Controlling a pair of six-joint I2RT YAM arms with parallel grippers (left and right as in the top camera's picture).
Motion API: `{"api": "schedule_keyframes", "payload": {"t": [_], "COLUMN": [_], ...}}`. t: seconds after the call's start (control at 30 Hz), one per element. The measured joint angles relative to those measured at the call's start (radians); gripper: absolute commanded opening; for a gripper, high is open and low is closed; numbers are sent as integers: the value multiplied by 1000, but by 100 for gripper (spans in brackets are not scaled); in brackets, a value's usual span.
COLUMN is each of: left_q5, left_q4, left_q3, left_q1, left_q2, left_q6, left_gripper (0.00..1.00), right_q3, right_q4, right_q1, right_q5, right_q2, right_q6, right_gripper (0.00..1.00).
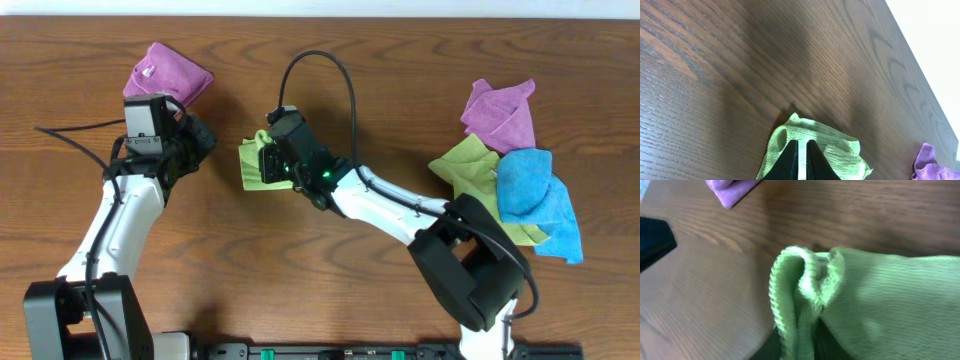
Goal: Fold the cloth
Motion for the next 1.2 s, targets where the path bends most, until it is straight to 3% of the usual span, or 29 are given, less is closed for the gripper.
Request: {"api": "schedule_keyframes", "payload": {"t": [0.03, 0.13, 0.4, 0.47, 0.5, 0.6, 0.73, 1.07, 1.2], "left_q5": [0, 0, 0, 0, 0, -3, -3, 26, 44], "left_q4": [-1, -2, -8, -18, -33, -80, -135, -247, -283], "left_q3": [0, 0, 0, 0, 0, 0, 0, 0, 0], "left_q1": [1, 2, 11, 13, 13, 15, 16, 16, 16], "left_q2": [0, 0, -19, -32, -46, -72, -114, -131, -132], "left_q6": [0, 0, 8, 21, 24, 38, 49, 49, 48], "left_gripper": [8, 10, 34, 43, 51, 66, 97, 95, 95], "right_q3": [0, 0, 29, 31, 31, 31, 33, 39, -2], "right_q4": [3, 18, 27, 19, -1, -56, -176, -710, -796], "right_q1": [6, 20, 30, 28, 24, 8, -28, -71, -73], "right_q5": [0, -2, -30, -30, -29, -26, -21, 114, 180], "right_q2": [0, 0, 0, -4, -15, -55, -145, -345, -487], "right_q6": [-2, -6, -18, -27, -41, -72, -120, -181, -205], "right_gripper": [41, 45, 53, 57, 65, 99, 99, 99, 99]}}
